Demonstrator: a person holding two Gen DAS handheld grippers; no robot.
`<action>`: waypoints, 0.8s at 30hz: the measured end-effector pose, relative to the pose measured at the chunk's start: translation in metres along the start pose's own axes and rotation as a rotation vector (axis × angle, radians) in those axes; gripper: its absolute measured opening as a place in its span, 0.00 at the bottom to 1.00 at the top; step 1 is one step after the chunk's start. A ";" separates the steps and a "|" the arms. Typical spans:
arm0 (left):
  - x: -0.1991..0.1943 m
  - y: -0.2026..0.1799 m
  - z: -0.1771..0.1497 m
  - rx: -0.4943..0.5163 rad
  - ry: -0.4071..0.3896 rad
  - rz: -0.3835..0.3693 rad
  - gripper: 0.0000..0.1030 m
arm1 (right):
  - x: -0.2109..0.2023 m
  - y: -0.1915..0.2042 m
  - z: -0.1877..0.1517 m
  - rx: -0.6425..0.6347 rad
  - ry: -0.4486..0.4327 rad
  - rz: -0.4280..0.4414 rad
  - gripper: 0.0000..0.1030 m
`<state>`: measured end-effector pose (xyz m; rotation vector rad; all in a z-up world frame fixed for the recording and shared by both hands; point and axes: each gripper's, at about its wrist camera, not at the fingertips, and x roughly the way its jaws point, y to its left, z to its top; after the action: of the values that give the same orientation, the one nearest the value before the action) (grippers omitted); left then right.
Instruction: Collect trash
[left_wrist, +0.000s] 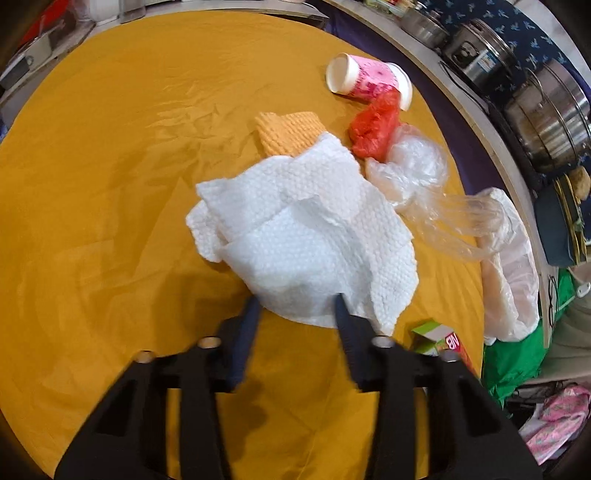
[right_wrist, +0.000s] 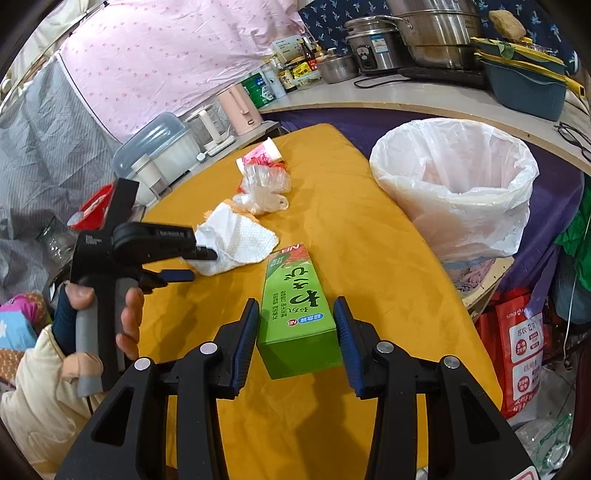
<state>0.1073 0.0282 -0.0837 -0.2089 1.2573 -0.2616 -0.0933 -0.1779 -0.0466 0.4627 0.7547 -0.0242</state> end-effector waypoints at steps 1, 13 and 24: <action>-0.001 -0.002 -0.001 0.015 -0.003 -0.002 0.13 | -0.001 -0.001 0.002 0.005 -0.005 -0.001 0.39; -0.048 -0.038 -0.015 0.188 -0.097 -0.021 0.00 | -0.012 0.002 0.052 0.092 -0.088 -0.021 0.37; -0.073 -0.023 -0.010 0.177 -0.132 -0.060 0.01 | -0.021 0.013 0.100 0.102 -0.171 -0.013 0.37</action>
<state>0.0752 0.0286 -0.0134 -0.1095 1.0914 -0.4028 -0.0412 -0.2103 0.0357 0.5454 0.5904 -0.1130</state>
